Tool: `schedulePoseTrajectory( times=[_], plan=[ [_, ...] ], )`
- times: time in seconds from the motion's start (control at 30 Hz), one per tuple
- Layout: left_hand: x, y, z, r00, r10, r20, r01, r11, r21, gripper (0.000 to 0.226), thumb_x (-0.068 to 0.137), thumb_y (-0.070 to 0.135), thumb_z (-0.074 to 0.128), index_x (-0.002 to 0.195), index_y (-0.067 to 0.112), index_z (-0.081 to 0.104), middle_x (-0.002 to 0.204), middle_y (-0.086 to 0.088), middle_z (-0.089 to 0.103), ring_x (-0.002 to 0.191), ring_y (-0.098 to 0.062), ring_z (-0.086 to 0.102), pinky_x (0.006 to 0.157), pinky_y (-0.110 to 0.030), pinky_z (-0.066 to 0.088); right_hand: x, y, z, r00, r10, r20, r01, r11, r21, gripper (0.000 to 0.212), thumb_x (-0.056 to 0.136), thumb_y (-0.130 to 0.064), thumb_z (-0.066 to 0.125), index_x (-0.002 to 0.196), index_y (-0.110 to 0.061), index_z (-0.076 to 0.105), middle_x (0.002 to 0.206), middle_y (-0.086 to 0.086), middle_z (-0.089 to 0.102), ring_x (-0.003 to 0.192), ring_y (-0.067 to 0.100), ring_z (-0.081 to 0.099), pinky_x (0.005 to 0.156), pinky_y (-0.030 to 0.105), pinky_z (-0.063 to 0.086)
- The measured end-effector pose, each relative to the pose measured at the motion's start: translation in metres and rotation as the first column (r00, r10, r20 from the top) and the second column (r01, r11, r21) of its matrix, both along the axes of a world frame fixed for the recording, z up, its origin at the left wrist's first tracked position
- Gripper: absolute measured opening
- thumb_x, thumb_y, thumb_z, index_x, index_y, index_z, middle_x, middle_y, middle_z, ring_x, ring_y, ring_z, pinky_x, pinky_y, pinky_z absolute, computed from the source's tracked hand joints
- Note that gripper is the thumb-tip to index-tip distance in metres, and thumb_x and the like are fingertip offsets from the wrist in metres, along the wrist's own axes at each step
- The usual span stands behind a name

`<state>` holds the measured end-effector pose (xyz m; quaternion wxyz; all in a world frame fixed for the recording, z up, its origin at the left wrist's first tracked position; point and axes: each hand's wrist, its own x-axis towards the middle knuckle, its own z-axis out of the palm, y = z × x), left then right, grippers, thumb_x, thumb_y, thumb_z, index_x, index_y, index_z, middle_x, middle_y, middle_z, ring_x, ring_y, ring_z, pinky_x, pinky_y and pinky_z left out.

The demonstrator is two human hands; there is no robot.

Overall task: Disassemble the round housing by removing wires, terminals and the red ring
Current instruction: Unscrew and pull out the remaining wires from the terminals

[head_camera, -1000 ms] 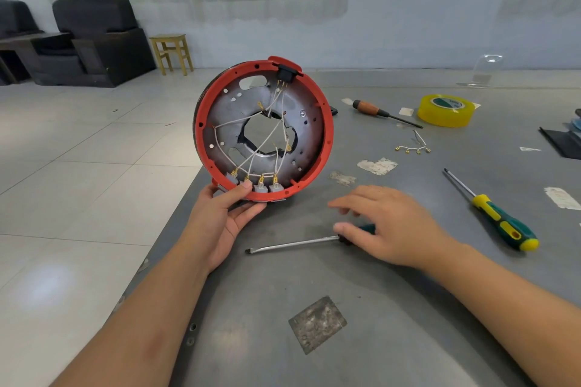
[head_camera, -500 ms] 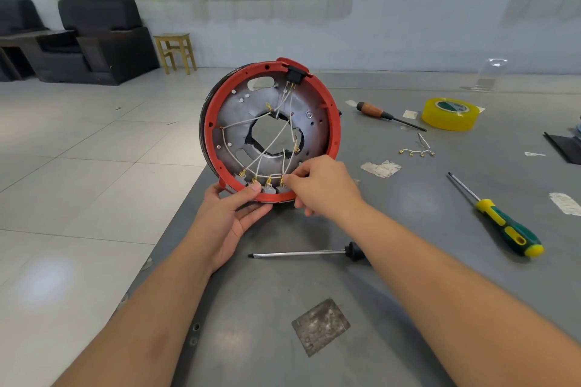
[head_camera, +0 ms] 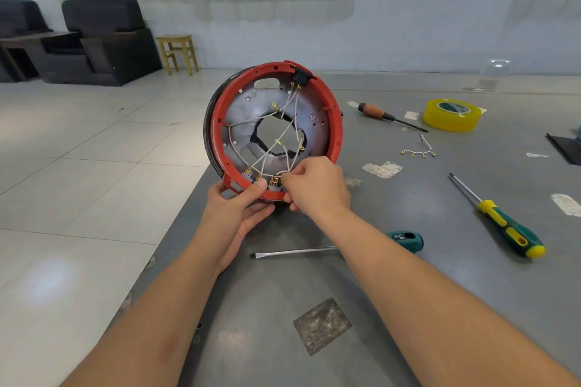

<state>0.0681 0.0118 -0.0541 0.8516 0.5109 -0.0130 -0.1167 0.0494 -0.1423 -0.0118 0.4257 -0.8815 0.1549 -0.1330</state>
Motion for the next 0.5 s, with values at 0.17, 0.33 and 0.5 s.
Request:
schedulePoseTrajectory(
  times=[0.17, 0.33, 0.5],
  plan=[
    [0.001, 0.0, 0.002, 0.999, 0.019, -0.029, -0.019, 1.0, -0.007, 0.08, 0.081, 0.019, 0.084, 0.145, 0.005, 0.039, 0.114, -0.021, 0.076, 0.103, -0.037, 0.076, 0.085, -0.043, 0.064, -0.004, -0.005, -0.004, 0.986, 0.014, 0.167, -0.004, 0.998, -0.062, 0.021, 0.085, -0.042, 0.066, 0.071, -0.026, 0.067, 0.068, -0.007, 0.069, 0.073, 0.016, 0.067, 0.07, 0.039, 0.059],
    [-0.002, -0.001, 0.004, 0.999, 0.04, -0.024, -0.039, 0.998, 0.05, 0.067, 0.078, 0.033, 0.085, 0.131, 0.004, 0.056, 0.113, -0.022, 0.076, 0.1, -0.037, 0.077, 0.08, -0.039, 0.065, -0.01, -0.02, -0.005, 0.928, 0.163, 0.336, -0.061, 0.954, -0.294, 0.013, 0.097, -0.04, 0.062, 0.094, -0.028, 0.067, 0.091, -0.008, 0.063, 0.086, 0.019, 0.062, 0.078, 0.043, 0.053],
    [-0.004, 0.001, 0.007, 0.998, 0.014, -0.06, -0.006, 0.991, 0.135, 0.064, 0.087, 0.048, 0.079, 0.131, 0.006, 0.06, 0.109, -0.023, 0.077, 0.099, -0.038, 0.077, 0.075, -0.035, 0.065, -0.018, -0.028, -0.007, 0.914, 0.282, 0.293, -0.117, 0.873, -0.474, 0.019, 0.106, -0.041, 0.046, 0.105, -0.026, 0.058, 0.09, -0.007, 0.064, 0.085, 0.026, 0.061, 0.076, 0.046, 0.054]
  ],
)
